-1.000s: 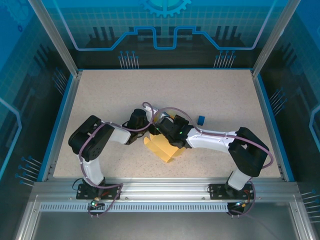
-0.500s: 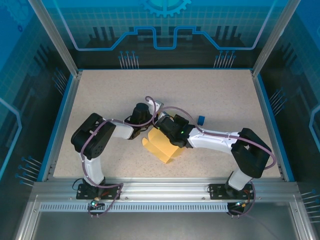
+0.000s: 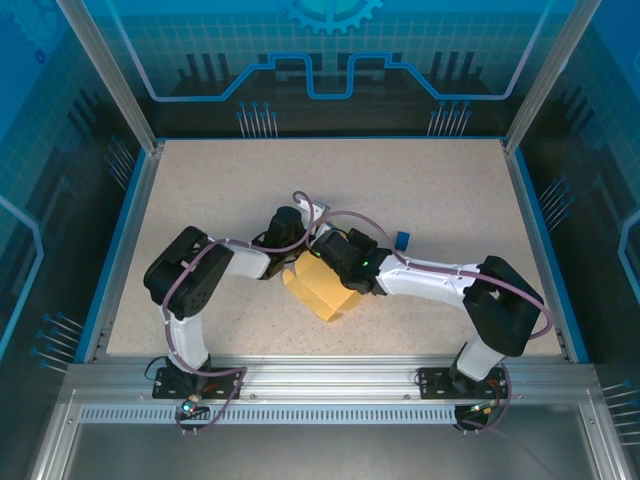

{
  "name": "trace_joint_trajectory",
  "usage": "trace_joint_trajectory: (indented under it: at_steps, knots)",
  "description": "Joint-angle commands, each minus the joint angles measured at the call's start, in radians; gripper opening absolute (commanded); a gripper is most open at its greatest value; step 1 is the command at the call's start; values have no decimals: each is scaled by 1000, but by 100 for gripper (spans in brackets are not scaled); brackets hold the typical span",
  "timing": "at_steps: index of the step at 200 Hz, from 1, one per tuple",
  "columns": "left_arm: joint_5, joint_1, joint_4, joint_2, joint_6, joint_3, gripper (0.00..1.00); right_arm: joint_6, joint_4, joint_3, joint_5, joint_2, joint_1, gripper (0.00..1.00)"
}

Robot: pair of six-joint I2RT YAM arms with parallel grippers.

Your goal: Fold the paper box

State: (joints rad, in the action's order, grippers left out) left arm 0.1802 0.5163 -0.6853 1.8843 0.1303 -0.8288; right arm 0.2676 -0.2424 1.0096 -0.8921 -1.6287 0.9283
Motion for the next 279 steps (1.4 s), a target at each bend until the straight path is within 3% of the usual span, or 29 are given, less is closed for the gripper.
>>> trace_joint_trajectory:
  at_steps: [1, 63, 80, 113, 148, 179, 279]
  knots:
    - [-235, -30, 61, -3, 78, -22, 19, -49, -41, -10, 12, 22, 24, 0]
    - [-425, -29, 139, -19, 162, -40, 0, -98, -63, -35, 15, 32, 52, 0]
    - [-460, -27, 163, -22, 172, -46, 0, -112, -64, -41, 20, 32, 56, 0]
    - [-349, -27, 92, -29, 162, -24, 0, -129, -65, -48, 14, 27, 52, 0]
    - [-175, -27, 41, -44, 82, -6, 35, -131, -74, -42, 4, 37, 27, 0]
    - [-104, -27, 24, -74, 55, 40, 53, -141, -74, -33, 29, 59, 5, 0]
    - [89, -27, -9, -88, -1, 97, 71, -164, -86, -4, 127, 83, -43, 0]
